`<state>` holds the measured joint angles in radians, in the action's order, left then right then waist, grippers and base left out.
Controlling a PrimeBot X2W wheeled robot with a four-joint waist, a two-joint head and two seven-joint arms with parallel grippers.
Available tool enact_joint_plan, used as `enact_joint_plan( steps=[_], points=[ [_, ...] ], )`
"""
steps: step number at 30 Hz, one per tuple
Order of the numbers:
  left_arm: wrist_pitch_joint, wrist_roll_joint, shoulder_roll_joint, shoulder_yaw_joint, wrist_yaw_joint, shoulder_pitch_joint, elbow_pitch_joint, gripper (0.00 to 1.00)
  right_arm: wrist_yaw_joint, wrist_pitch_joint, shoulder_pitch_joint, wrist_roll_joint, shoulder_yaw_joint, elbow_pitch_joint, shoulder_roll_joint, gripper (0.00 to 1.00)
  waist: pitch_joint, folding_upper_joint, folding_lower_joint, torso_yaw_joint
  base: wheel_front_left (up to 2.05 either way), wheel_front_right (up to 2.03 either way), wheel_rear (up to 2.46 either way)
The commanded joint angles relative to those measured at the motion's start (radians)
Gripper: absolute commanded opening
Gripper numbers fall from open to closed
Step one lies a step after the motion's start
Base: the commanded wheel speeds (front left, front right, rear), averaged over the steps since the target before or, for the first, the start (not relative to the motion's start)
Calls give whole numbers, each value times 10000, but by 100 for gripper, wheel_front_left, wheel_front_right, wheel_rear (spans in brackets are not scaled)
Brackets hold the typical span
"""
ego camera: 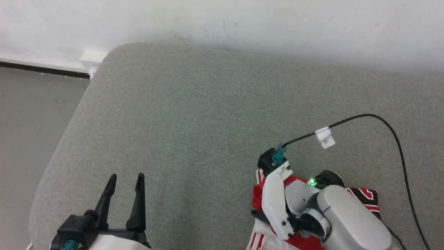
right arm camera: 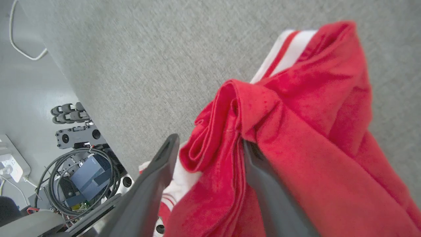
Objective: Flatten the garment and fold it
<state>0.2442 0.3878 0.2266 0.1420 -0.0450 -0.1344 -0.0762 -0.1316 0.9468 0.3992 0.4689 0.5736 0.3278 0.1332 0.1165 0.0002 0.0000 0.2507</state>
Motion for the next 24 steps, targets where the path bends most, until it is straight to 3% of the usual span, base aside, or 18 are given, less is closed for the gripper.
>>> enact_joint_plan(
  steps=[1,8,15,20,24],
  points=[
    [55,73,-26,14,53,162,39,100,9,-236,126,206,-219,-166,-9,100,-22,-2,0,-105,0,0,0],
    [84,99,25,-119,-37,4,-190,100,9,-1236,-325,700,-1559,-2145,377,100,-89,-2,0,-681,0,0,0],
    [69,93,169,-241,-131,-79,-411,100,9,-1525,-1958,229,-4041,-4058,884,100,11,-2,0,-1271,0,0,0],
    [72,-63,295,-240,-214,-121,-549,100,9,-1270,-3535,-153,-5689,-4867,811,100,38,-2,0,-1480,0,0,0],
    [46,-76,323,-208,-247,-178,-638,100,9,-1016,-4538,-268,-6378,-5234,487,100,83,-2,0,-1566,0,0,0]
  ],
)
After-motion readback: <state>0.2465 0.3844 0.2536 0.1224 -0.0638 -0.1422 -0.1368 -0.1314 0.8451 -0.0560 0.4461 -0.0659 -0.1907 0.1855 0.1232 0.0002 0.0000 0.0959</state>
